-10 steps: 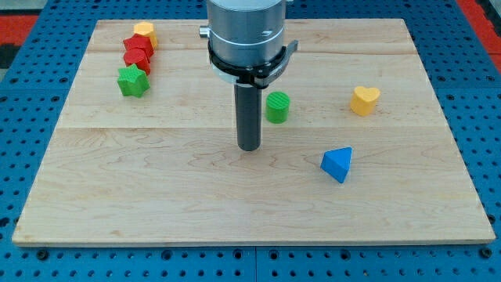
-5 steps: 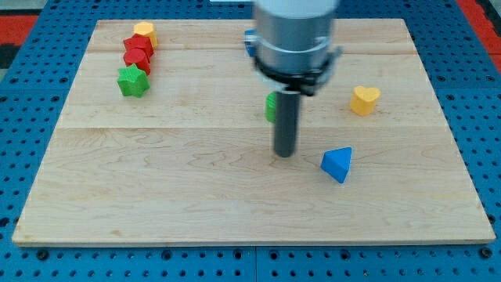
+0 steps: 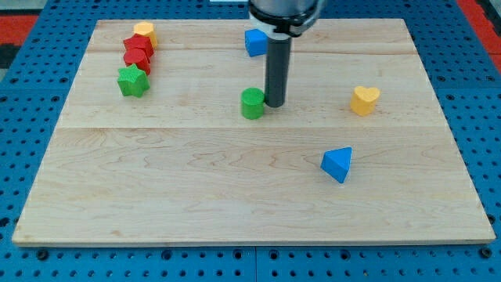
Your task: Push green circle towards center left
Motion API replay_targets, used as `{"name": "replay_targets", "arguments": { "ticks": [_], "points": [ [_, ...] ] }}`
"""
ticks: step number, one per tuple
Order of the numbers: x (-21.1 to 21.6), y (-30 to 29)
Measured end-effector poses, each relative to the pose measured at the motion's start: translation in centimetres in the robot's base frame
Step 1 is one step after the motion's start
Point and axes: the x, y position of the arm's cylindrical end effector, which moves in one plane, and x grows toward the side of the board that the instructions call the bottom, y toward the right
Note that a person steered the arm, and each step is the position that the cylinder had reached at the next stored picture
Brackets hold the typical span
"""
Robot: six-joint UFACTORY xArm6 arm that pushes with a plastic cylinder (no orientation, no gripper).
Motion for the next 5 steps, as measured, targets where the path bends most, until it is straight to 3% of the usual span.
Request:
{"name": "replay_targets", "arguments": {
  "ticks": [2, 4, 5],
  "points": [
    [0.1, -5.4],
    [4.0, -3.0],
    [3.4, -6.0]
  ]
}}
